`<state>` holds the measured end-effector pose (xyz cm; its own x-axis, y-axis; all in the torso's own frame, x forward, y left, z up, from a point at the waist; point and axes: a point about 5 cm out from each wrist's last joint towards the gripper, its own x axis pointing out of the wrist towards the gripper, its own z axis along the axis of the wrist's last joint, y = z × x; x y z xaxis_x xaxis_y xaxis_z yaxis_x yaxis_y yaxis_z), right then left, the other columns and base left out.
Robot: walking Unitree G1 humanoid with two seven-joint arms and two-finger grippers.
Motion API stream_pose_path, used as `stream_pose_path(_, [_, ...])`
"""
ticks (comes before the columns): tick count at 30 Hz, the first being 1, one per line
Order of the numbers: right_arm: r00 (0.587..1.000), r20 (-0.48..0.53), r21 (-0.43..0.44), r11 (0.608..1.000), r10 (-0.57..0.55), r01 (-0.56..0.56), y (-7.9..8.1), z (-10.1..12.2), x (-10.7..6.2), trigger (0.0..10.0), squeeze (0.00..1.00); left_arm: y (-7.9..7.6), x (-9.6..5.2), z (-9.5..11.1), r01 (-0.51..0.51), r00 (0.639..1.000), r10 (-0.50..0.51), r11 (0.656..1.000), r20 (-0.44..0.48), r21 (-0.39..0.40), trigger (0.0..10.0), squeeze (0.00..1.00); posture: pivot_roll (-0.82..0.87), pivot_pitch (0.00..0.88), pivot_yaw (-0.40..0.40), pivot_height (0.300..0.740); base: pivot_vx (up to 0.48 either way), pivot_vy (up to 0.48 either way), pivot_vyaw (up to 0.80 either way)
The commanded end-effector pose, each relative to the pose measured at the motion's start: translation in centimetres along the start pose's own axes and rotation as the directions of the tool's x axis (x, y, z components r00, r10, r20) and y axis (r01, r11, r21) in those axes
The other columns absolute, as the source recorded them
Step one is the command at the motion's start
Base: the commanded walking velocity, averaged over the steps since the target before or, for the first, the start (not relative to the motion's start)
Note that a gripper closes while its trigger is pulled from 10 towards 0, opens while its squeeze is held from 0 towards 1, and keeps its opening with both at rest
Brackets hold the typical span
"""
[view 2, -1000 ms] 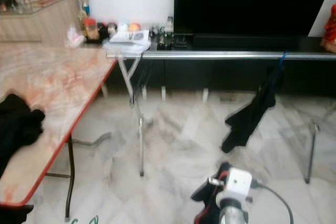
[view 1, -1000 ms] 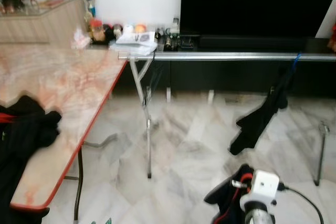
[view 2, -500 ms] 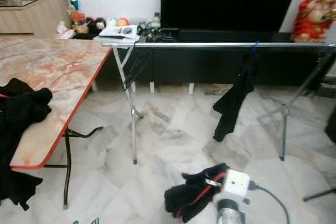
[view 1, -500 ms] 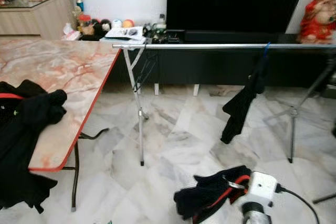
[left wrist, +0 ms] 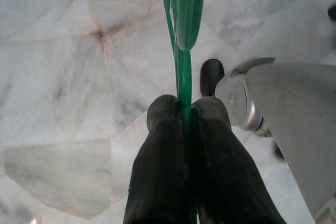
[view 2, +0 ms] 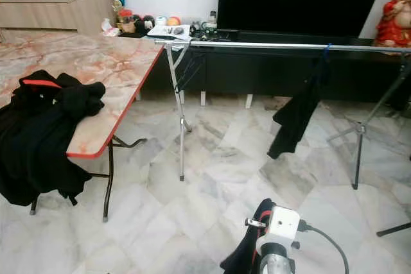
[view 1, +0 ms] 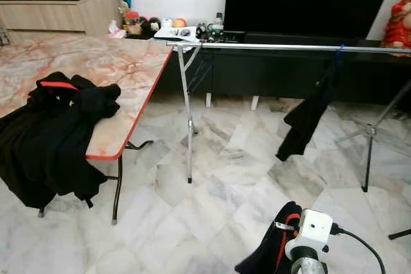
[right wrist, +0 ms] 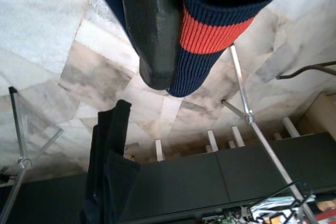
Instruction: Hang hanger
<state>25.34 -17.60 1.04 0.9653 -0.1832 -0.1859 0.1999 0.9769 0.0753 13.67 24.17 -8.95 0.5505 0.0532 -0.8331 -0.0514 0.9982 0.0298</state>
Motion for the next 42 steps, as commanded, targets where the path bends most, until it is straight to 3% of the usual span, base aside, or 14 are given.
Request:
stream_pose_path(1, [1.0,0.012,-0.006,1.0,-0.005,0.005,-0.4,0.3,0.1,10.0,0.0,0.0,-0.2,-0.9,-0.003,0.999,0.003,1.0,-0.032,-0.008,10.0,0.0,0.12,0.019,0.011,0.74,0.0,0.0,0.0])
stream_pose_path(10, [1.0,0.009,-0.004,1.0,-0.007,0.007,-0.4,0.2,0.1,10.0,0.0,0.0,-0.2,-0.8,-0.001,1.0,0.0,1.0,-0.026,-0.027,10.0,0.0,0.12,0.021,0.012,0.74,0.0,0.0,0.0])
stream_pose_path(20, [1.0,-0.001,-0.008,1.0,-0.006,0.006,-0.3,0.2,0.4,10.0,0.0,-0.8,0.3,0.8,0.012,0.999,-0.012,1.0,0.038,-0.004,10.0,0.0,0.12,0.022,0.015,0.74,0.0,0.0,0.0])
stream_pose_path(23, [0.999,0.014,-0.042,0.999,-0.03,0.03,-0.9,1.8,2.2,10.0,0.0,-0.7,0.7,4.7,0.032,0.983,-0.039,0.999,0.178,0.04,10.0,0.0,0.12,0.026,0.019,0.74,0.0,0.0,0.0])
stream_pose_path(25, [0.999,0.02,-0.042,0.999,-0.032,0.033,-1.0,2.1,2.4,10.0,0.0,-0.7,0.8,5.1,0.034,0.981,-0.041,0.999,0.189,0.042,10.0,0.0,0.12,0.026,0.019,0.74,0.0,0.0,0.0])
stream_pose_path(28, [0.999,0.021,-0.092,0.995,-0.048,0.049,-1.2,3.6,4.1,10.0,0.0,-1.2,0.8,9.5,0.081,0.94,-0.122,0.987,0.319,0.139,10.0,0.0,0.11,0.026,0.025,0.74,0.0,0.0,0.0])
stream_pose_path(32, [0.997,-0.02,-0.139,0.988,-0.068,0.065,-1.2,4.0,5.1,10.0,0.0,-2.4,0.6,12.2,0.133,0.896,-0.227,0.957,0.381,0.257,10.0,0.0,0.11,0.028,0.033,0.74,0.0,0.0,0.0])
stream_pose_path(34, [0.996,-0.04,-0.151,0.986,-0.079,0.072,-1.1,4.5,5.8,10.0,0.0,-3.5,0.4,13.6,0.174,0.865,-0.312,0.921,0.394,0.347,10.0,0.0,0.11,0.028,0.033,0.74,0.0,0.0,0.0])
stream_pose_path(35, [0.994,-0.063,-0.164,0.984,-0.087,0.075,-0.9,4.9,6.5,10.0,0.0,-4.6,0.2,14.8,0.216,0.831,-0.405,0.867,0.381,0.449,10.0,0.0,0.11,0.029,0.03,0.74,0.0,0.0,0.0])
stream_pose_path(39, [0.99,-0.141,-0.2,0.979,0.008,-0.037,0.5,5.0,7.1,10.0,0.0,-6.5,-0.3,15.6,0.317,0.78,-0.564,0.731,0.273,0.605,10.0,0.0,0.11,0.028,0.029,0.74,0.0,0.0,0.0])
stream_pose_path(42, [0.978,-0.193,-0.247,0.96,0.086,-0.133,1.6,4.6,7.2,10.0,0.0,-7.0,-0.6,15.7,0.356,0.767,-0.632,0.56,0.108,0.748,10.0,0.0,0.12,0.03,0.027,0.74,0.0,0.0,0.0])
